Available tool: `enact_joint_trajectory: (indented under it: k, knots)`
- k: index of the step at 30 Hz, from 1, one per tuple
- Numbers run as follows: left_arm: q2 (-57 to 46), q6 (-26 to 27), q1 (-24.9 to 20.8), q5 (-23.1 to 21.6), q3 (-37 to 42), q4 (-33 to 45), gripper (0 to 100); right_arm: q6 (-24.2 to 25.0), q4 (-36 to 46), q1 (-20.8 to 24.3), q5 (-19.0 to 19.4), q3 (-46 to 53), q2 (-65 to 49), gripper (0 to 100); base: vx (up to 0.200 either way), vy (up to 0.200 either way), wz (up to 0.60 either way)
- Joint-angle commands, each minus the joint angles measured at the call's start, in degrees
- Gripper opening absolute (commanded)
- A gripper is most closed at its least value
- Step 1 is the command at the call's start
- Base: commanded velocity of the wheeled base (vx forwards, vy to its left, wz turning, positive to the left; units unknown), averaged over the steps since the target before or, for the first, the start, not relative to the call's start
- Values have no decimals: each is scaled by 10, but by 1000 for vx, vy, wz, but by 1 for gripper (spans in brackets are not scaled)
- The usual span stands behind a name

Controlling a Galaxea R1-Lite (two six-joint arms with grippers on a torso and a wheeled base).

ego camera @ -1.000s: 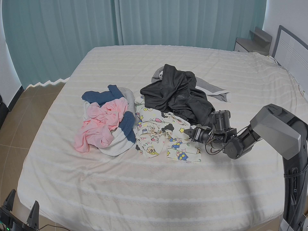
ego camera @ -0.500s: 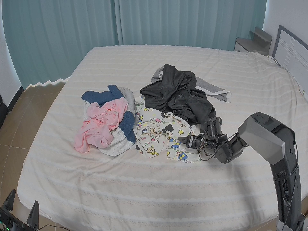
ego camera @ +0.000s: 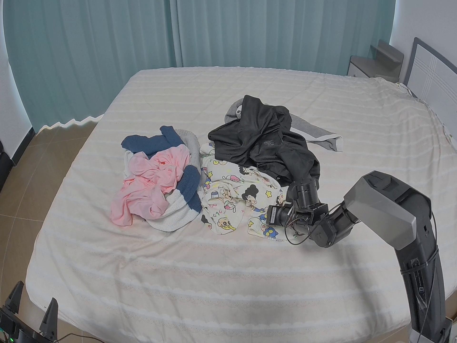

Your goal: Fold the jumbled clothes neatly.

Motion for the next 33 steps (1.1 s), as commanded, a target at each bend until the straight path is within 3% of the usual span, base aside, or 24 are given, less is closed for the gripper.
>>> enact_joint_trajectory:
  k: [1,7,17,20,29,31,32,33]
  knots:
    - [-6,0,0,0,9,-1,100,2,-12,-4,-1,32,-36,0,0,0,0]
    - [-6,6,0,-1,9,-1,100,3,-105,5,1,147,-126,0,0,0,0]
    - [-7,22,0,2,9,-2,100,31,-170,36,11,318,-282,0,0,0,0]
    - [-7,27,0,-2,9,-2,100,48,-193,50,29,394,-375,0,0,0,0]
    - [-8,69,0,-49,9,-6,100,48,-183,88,57,430,-534,0,0,0,0]
    - [-2,56,0,-64,-12,-14,100,46,-173,99,62,425,-553,0,0,0,0]
    - [11,16,-1,-79,-68,-29,100,46,-163,106,64,419,-565,0,0,0,0]
    - [14,9,-1,-81,-76,-30,100,46,-162,107,64,417,-566,0,0,0,0]
